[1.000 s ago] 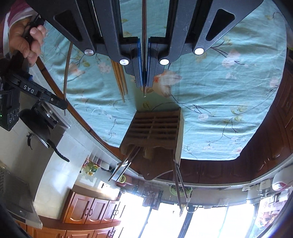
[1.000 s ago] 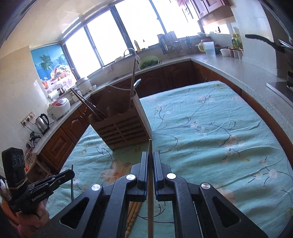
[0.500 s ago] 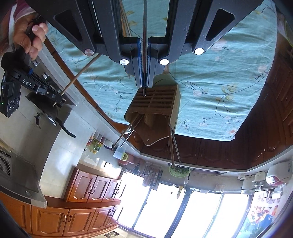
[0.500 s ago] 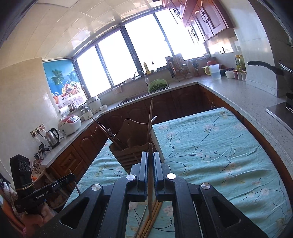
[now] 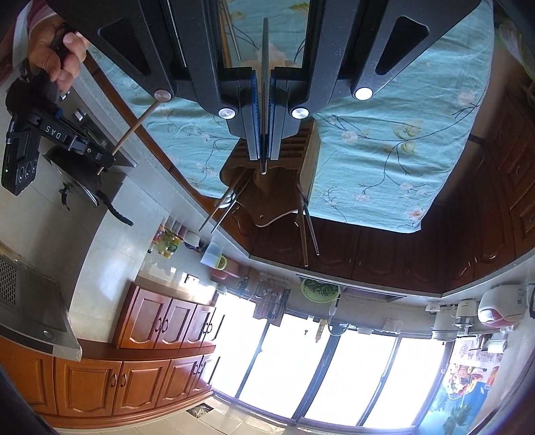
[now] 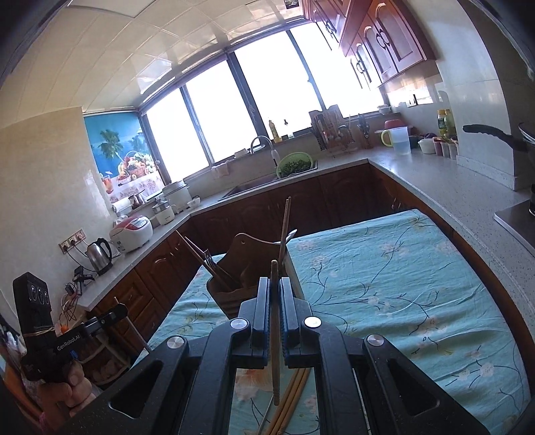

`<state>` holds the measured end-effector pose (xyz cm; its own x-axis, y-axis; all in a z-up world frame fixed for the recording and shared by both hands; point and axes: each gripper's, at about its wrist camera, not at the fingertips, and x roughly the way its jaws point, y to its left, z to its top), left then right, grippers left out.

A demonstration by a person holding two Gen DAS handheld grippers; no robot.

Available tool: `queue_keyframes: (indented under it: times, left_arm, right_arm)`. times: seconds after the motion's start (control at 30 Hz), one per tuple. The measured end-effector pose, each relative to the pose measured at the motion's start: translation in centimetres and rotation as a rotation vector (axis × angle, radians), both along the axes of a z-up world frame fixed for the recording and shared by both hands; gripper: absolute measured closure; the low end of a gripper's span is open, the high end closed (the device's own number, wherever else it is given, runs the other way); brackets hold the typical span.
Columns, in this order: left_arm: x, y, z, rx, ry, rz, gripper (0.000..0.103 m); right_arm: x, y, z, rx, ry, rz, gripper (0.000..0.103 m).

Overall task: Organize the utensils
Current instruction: 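Lift both held sticks up toward the wooden caddy, then lower the left tool's metal stick into the caddy and open while the right tool inserts its chopstick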

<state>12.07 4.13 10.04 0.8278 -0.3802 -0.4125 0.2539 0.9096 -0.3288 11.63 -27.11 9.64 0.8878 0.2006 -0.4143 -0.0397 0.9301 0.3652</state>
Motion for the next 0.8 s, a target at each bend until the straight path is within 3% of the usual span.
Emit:
queue_keyframes:
  times: [0.23,0.47,0.8]
  left_arm:
    - [1.5,-0.2,0.8,-0.01,-0.033,0.02,0.101]
    - [3.8,-0.4,2.2,-0.009,-0.087,0.045,0.101]
    - [8.2,-1.4,5.2,0.01,-0.236,0.115,0.101]
  right_arm:
    - [1.4,0.0,0.8,-0.007,-0.023,-0.008,0.098]
    - [4.7,-0.9,2.5,0.049,-0.062,-0.008,0.098]
    - [10.3,-1.3,6.2,0.059,-0.153,-0.054,0.098]
